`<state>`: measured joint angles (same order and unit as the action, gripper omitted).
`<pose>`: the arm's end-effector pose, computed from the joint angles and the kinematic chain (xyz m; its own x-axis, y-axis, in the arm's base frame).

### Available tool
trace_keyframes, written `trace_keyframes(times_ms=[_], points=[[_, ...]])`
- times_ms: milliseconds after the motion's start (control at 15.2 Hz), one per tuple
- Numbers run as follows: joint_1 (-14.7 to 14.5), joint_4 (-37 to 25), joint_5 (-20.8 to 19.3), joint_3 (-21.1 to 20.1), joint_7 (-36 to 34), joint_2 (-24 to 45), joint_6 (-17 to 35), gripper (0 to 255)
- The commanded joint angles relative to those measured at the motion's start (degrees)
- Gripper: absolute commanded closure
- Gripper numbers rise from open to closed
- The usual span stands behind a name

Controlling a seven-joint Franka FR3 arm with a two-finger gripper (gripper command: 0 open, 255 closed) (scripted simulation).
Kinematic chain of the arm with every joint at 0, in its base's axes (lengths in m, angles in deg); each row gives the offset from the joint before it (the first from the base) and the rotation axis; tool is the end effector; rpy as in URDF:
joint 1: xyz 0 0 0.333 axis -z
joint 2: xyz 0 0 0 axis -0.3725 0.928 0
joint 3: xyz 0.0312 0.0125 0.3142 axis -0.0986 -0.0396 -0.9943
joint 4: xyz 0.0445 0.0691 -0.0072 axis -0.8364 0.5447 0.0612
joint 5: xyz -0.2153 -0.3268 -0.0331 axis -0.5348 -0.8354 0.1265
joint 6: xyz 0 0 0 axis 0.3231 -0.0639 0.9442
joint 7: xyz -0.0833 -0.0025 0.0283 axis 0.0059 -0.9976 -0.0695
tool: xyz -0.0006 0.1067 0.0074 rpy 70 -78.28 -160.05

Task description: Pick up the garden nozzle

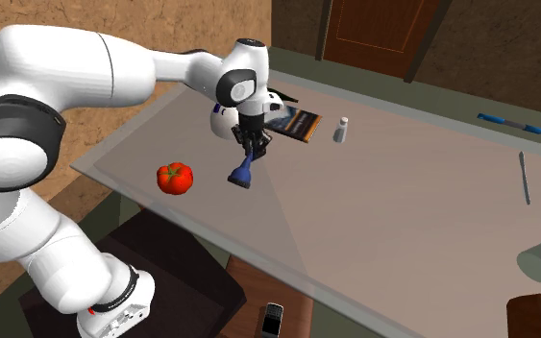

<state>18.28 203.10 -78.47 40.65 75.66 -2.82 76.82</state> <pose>0.5507 -0.0205 0.4152 0.9584 0.2531 -0.1319 0.2570 -0.9663 0.0134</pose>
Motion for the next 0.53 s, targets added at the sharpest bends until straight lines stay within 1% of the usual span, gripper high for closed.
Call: trace_keyframes(times_ms=[0,330,462], points=[[0.1,-0.8,0.0,0.1,0.1,-0.6,-1.4,255],[0.0,-3.5,-0.1,0.0,0.2,-1.7,-5.1,255],[0.0,-3.5,-0.1,0.0,0.2,-1.7,-5.2,255]])
